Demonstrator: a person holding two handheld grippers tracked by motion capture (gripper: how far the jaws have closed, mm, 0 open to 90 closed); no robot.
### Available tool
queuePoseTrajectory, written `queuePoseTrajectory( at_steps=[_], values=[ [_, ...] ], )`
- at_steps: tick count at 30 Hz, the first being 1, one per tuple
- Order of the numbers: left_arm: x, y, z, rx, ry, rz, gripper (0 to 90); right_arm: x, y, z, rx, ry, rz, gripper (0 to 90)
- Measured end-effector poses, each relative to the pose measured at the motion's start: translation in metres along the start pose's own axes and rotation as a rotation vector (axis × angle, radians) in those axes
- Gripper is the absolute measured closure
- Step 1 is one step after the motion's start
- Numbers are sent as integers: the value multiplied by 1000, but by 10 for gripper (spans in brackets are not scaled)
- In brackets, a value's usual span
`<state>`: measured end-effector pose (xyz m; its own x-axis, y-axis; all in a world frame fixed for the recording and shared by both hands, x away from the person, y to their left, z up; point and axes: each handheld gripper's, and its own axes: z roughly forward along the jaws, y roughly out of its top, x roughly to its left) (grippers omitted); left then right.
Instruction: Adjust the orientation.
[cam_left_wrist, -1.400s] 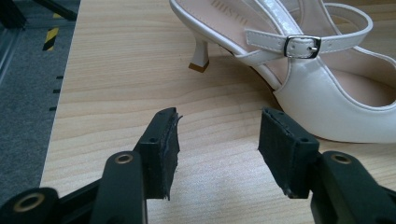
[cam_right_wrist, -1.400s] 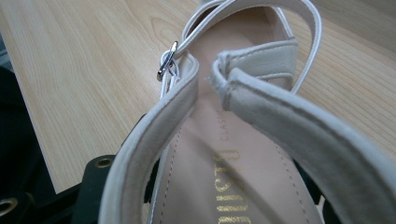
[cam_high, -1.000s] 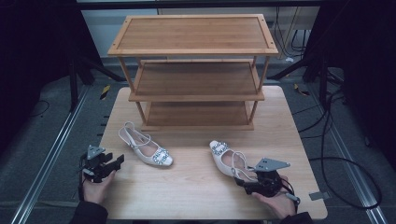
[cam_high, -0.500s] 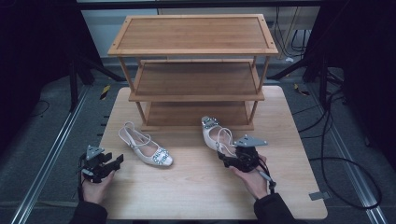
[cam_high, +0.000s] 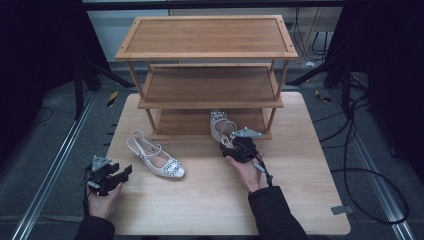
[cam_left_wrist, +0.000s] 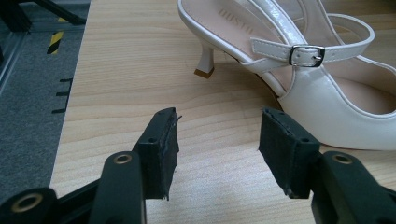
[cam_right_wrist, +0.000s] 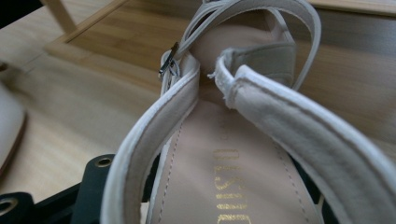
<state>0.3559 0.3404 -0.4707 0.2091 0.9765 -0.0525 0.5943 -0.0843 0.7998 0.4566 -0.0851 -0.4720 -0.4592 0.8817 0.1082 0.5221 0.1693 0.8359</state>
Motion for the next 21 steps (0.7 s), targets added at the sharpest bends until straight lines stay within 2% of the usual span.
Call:
queuePoseTrajectory(
  at_steps=[2, 6, 10, 11, 19, 21],
  values=[
    [1, 0, 0, 0, 1, -2, 458, 2, 2, 12, -12, -4, 22, 394],
    [-1, 0, 1, 4, -5, 3, 458, 6, 10, 33, 9, -43, 15, 393],
    [-1, 0, 1, 1, -10, 3, 459, 6, 15, 49, -2, -68, 40, 393],
    [0, 0, 1, 3, -9, 3, 459, 9, 17, 54, 15, -91, 29, 392],
    [0, 0, 1, 1, -7, 1, 460, 12, 17, 61, 35, -140, 28, 378],
    [1, 0, 1, 5, -11, 1, 459, 14, 17, 62, 38, -155, -10, 357]
  ],
)
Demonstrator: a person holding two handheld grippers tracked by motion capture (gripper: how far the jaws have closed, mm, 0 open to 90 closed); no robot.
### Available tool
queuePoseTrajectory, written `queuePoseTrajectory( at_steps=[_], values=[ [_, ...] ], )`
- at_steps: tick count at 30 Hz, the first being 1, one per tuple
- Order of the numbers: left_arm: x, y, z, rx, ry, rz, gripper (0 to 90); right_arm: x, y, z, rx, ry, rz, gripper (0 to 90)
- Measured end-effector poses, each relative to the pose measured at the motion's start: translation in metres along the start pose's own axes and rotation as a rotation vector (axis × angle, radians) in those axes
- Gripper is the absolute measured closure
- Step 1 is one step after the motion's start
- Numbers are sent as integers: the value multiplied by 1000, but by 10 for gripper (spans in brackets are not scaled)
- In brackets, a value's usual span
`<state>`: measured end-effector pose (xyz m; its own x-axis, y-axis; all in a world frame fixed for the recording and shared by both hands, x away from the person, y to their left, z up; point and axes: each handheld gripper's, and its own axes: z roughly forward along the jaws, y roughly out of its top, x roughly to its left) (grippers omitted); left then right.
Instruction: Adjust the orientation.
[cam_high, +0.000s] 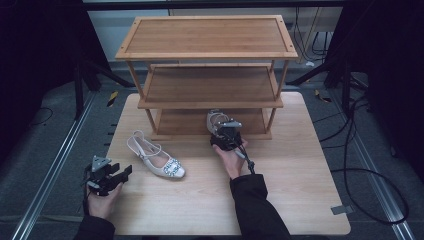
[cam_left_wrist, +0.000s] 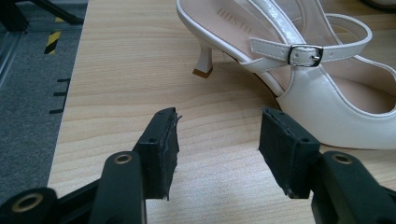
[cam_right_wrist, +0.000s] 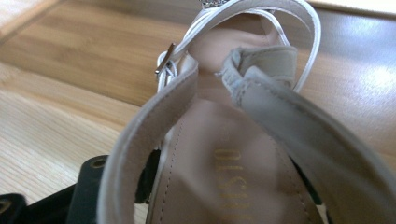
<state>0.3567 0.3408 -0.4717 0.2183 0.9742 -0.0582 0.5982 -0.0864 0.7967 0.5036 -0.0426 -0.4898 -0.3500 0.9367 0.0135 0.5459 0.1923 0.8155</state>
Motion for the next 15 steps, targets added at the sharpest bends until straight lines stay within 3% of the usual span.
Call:
queuePoseTrajectory(
  at_steps=[1, 6, 10, 13, 15],
  values=[
    [0, 0, 0, 3, 0, 1, 458, 1, -1, 0, -1, 0, -33, 316],
    [0, 0, -1, -1, 2, 0, 458, -1, 0, -7, -9, 19, -57, 216],
    [2, -1, 1, 12, -1, 1, 455, -3, 1, -26, -28, 35, -97, 228],
    [2, -1, 1, 11, -3, 1, 455, -7, -7, -51, -61, 76, -69, 203],
    [2, -1, 0, 6, -3, 1, 456, -8, -11, -56, -64, 85, -56, 206]
  ],
)
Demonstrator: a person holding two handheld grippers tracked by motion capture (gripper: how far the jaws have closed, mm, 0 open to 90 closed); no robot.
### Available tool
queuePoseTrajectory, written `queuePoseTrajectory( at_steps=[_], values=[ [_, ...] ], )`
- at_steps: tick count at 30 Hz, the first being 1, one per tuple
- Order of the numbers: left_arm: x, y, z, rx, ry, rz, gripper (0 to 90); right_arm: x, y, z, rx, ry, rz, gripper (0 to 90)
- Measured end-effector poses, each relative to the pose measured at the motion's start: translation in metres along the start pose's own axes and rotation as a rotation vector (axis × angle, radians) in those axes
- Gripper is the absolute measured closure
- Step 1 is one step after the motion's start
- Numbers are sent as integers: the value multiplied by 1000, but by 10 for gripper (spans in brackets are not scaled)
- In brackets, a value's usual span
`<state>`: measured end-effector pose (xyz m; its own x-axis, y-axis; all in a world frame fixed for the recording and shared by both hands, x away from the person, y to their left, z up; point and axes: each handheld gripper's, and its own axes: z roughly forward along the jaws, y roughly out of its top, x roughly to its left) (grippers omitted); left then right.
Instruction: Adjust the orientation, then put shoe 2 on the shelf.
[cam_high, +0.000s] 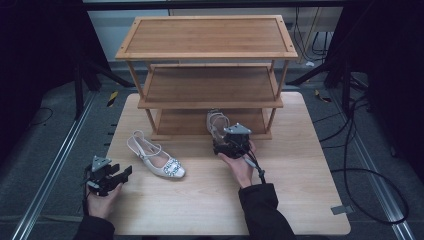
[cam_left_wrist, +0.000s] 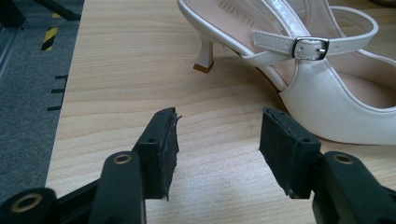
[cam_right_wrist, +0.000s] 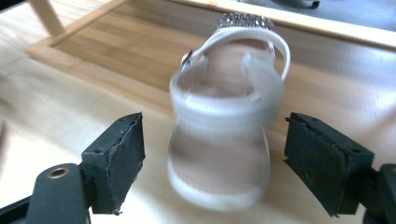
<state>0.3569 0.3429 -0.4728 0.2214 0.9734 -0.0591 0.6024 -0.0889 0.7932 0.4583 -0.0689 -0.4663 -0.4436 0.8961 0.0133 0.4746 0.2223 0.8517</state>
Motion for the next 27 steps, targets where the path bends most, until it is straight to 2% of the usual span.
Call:
queuePoseTrajectory(
  at_steps=[1, 4, 5, 6, 8, 9, 10, 15, 16, 17, 18, 21, 27],
  values=[
    [0, 0, 0, 2, 0, -2, 456, -1, -7, -7, 5, 11, 6, 250],
    [0, 0, 0, 1, 1, 1, 456, -2, -14, -8, 16, 18, 13, 296],
    [0, 0, 0, 1, 0, 0, 457, -2, -21, -4, 44, 27, 18, 347],
    [0, 0, 0, 1, 0, 0, 457, -2, -21, -4, 44, 27, 18, 347],
    [0, 0, 0, 2, 0, 0, 458, -3, -26, 4, 82, 23, 7, 402],
    [0, 0, 1, 2, -1, 0, 460, -3, -29, 10, 93, 25, 12, 485],
    [0, 0, 1, 2, -1, 0, 460, -3, -29, 10, 93, 25, 12, 485],
    [0, 0, 1, 4, -3, -3, 466, -7, -33, 20, 100, 16, 42, 667],
    [0, 0, 1, 4, -2, -3, 468, -9, -33, 21, 96, 16, 36, 689],
    [0, 0, 0, 5, -3, 0, 468, -10, -34, 22, 95, 28, 52, 724],
    [0, 0, 1, 2, -3, -2, 469, -9, -34, 23, 92, 35, 45, 770],
    [0, 0, 1, 6, -3, -3, 469, -7, -34, 23, 88, 25, 26, 773],
    [1, 0, 1, 3, -6, -5, 473, 1, -30, 27, 63, 52, 19, 772]
  ],
)
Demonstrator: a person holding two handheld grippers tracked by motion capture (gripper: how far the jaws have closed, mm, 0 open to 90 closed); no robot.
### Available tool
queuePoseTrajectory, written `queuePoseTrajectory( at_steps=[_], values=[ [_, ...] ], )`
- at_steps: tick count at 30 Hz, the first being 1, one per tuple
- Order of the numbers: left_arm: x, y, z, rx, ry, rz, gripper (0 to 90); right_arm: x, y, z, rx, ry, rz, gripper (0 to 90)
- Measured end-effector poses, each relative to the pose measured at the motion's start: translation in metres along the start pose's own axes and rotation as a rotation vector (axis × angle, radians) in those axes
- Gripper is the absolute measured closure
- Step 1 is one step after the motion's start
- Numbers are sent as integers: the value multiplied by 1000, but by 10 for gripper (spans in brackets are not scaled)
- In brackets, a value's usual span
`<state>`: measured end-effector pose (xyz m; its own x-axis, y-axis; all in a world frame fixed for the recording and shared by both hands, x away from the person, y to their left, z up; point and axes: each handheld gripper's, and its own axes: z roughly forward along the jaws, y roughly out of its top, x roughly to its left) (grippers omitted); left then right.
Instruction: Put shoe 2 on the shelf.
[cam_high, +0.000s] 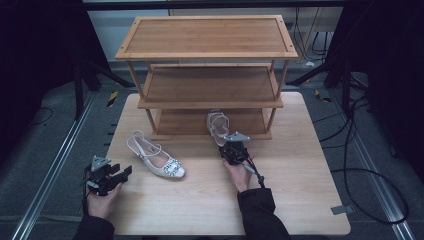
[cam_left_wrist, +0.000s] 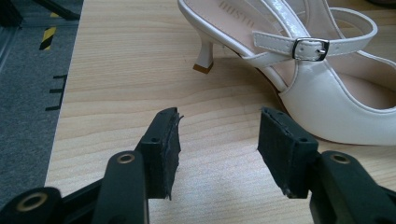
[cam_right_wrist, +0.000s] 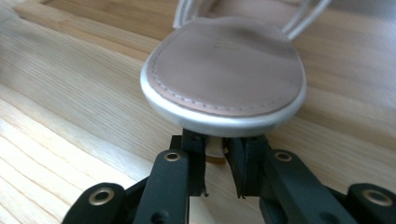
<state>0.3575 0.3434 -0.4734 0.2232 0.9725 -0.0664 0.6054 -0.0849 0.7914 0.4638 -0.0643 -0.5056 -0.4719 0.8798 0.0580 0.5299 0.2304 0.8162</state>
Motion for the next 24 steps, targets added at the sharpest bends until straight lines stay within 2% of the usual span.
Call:
queuePoseTrajectory(
  at_steps=[4, 11, 16, 20, 24],
  values=[
    [-1, 0, 0, 1, 0, 1, 474, 7, 11, 2, -27, 8, -22, 772],
    [-1, 0, 0, 1, 1, 1, 474, -3, 25, 14, -54, -8, 19, 776],
    [-1, 0, -1, 0, 2, 0, 473, 0, 30, 27, -76, 27, 2, 773],
    [0, 0, -1, 0, -2, 0, 472, 7, 35, 37, -68, 26, 16, 771],
    [0, 0, -1, 0, -3, 1, 472, 10, 38, 45, -56, 20, 8, 768]
  ],
)
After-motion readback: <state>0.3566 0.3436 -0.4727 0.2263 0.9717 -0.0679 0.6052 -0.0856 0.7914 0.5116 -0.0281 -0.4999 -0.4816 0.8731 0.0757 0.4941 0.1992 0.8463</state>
